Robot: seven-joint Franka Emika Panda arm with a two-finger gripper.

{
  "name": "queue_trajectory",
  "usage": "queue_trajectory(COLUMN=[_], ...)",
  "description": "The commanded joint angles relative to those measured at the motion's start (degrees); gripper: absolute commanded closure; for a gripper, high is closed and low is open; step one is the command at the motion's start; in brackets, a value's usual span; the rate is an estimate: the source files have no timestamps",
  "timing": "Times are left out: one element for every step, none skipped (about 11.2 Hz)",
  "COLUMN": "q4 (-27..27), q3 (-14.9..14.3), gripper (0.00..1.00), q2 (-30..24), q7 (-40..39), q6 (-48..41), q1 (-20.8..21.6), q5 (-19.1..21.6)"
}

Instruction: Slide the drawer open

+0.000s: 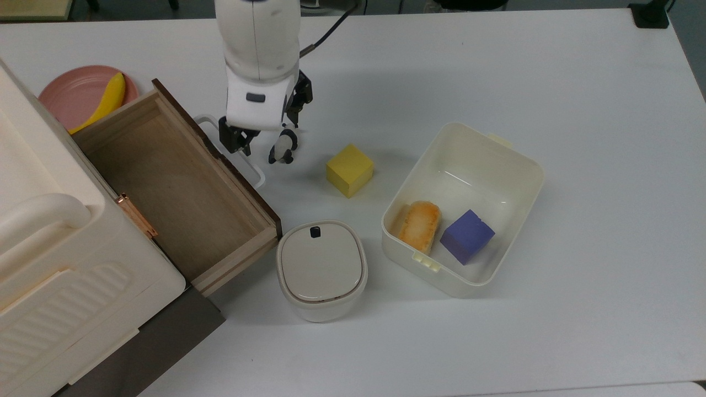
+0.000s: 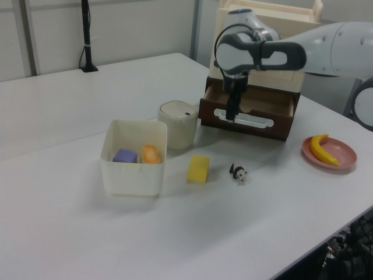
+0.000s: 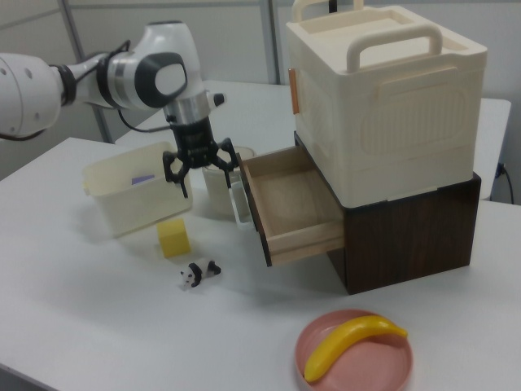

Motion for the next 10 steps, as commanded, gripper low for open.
queue_trajectory(q4=[0.26,0.27,0.27,0.18,-0.08,0.09,0.26,0.00,0.00,0.00], q3=[1.45,2.42,3.73,4.88,6.19,7.42,8.74,10.06,11.38,11.39], gripper=[0.00,0.00,0.00,0.00,0.00,0.00,0.00,0.00,0.00,0.00], q2=[-3.87,-4.48,-4.93,-5.71,-7.03,-7.65,-8.35,-9.14,-9.58,-9.68], q7=[10.78,15.78,24.27,30.44,38.25,44.07,47.96,49.04,48.96,49.05], q6=[-1.68,-2.21,-3.95,-4.84,-5.72,-7.99,-9.40,-9.94,-10.82,-10.91], q1=[0.62,0.62,0.62,0.44,0.18,-0.61,-2.01,-4.02,-5.78,-6.23], q5=[1.05,1.05,1.05,0.96,0.96,0.96,0.96,0.96,0.96,0.96])
